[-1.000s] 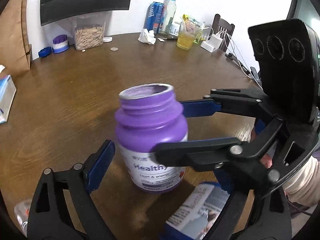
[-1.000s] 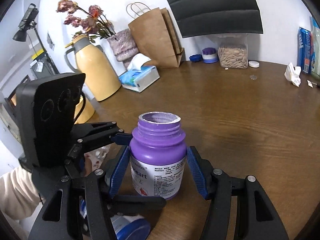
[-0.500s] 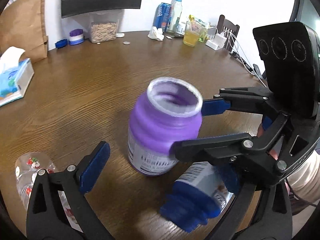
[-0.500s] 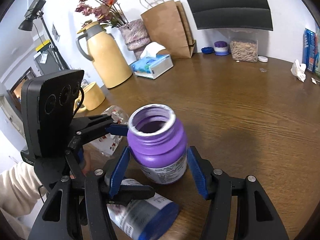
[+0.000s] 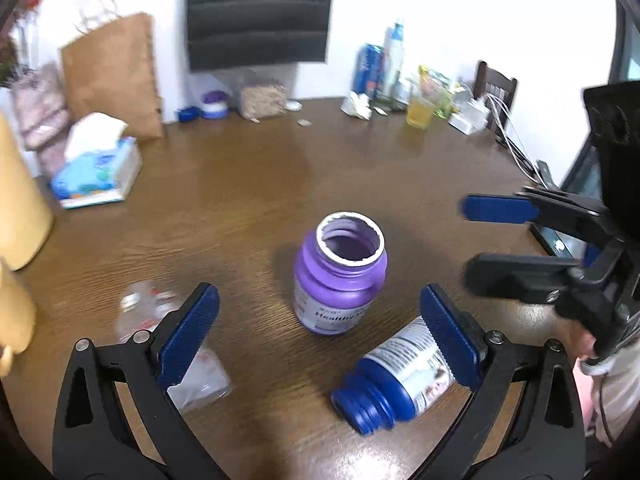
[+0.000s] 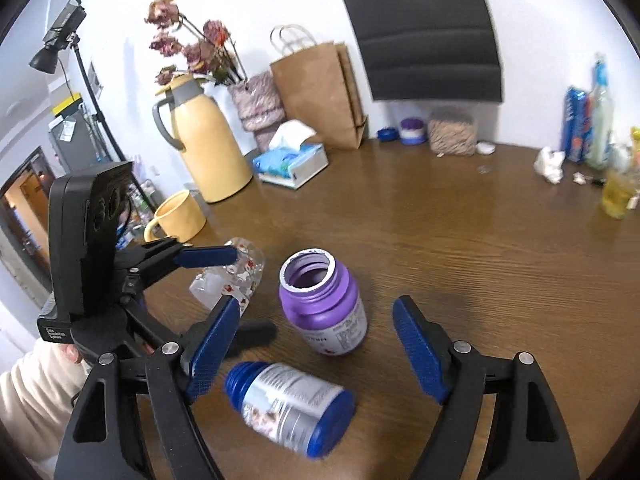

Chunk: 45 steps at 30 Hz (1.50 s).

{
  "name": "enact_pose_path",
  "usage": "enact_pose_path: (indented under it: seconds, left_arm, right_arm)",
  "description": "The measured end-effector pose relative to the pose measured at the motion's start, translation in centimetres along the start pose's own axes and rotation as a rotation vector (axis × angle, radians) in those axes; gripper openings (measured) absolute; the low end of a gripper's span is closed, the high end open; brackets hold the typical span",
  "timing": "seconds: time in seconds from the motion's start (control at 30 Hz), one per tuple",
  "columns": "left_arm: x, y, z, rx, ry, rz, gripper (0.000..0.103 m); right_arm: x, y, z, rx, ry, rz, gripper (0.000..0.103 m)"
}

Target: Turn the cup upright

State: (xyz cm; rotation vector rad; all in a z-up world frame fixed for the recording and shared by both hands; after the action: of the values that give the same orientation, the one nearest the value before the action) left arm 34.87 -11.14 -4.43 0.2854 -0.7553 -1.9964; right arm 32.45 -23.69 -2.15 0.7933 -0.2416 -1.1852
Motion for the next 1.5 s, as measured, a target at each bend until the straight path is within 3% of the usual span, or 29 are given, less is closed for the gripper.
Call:
enact_pose_path:
  seconds: [0.13, 0.3, 0.67, 1.0, 1.17, 1.37, 1.5]
  left_arm:
    - [-0.2, -1.4, 4.0, 0.061, 0.104, 0.051, 0.103]
    - [0.1, -3.9, 8.1, 0.136, 0.178, 0.099, 0.103]
    - [2.2, -9.7, 15.4, 0.175, 0.249, 0.177, 0.103]
    - [4.5, -16.7, 20.2, 0.271, 0.374, 0.247, 0.103]
    - [5.6, -20.2, 21.9, 0.357, 0.497, 0.226, 0.103]
    - [5.7, -22.4, 21.0, 0.337, 0.511, 0.249, 0.103]
    - [5.9, -24.6, 19.7, 0.282, 0.426, 0.330, 0.103]
  right_arm:
    - [-0.6, -1.3, 2.8, -0.015, -0.084, -0.003, 0.083]
    - [-1.6, -3.3, 5.9, -0.015, -0.134, -0.008, 0.083]
    - [-5.9, -7.0, 11.6, 0.049, -0.182, 0.027, 0.083]
    - [-9.3, -13.0, 13.6, 0.124, -0.219, 0.001, 0.083]
    - [-10.8, -15.8, 13.6, 0.148, -0.265, 0.009, 0.083]
    - [-12.3, -19.3, 12.7, 0.147, -0.289, 0.014, 0.083]
    - [-12.8, -21.5, 11.5, 0.107, -0.224, -0.015, 0.083]
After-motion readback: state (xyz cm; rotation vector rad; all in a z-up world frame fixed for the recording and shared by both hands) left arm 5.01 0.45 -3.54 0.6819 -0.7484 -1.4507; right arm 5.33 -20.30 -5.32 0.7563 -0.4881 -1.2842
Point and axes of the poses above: each gripper's, at about its wrist camera, not at the fingertips, and z roughly against the way its jaws point, x to its right, y to its top, the point moved 5 cm from there along -z, roughly the way its jaws point, and after that the axes turned 8 degrees about -x, right-handed, at the moved point
